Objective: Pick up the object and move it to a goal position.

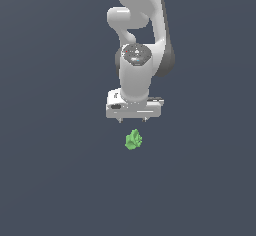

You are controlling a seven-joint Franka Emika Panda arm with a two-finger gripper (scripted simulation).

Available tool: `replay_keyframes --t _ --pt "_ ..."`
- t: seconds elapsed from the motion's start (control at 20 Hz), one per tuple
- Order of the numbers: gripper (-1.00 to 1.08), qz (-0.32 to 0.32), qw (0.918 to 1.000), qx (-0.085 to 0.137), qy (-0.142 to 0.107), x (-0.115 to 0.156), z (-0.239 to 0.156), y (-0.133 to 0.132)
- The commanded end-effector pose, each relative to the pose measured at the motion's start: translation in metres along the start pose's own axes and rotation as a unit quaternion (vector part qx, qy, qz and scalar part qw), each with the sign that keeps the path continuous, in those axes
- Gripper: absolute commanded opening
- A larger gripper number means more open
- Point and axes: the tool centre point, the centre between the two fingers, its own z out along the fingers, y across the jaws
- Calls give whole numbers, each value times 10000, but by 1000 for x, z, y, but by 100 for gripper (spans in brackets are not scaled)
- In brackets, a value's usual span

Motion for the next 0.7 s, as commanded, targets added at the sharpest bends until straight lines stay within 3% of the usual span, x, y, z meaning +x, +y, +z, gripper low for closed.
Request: replay_keyframes --t 0.0,0.65 --pt "100 120 9999 7 0 5 11 -2" --pt "100 700 9975 31 18 26 64 -14"
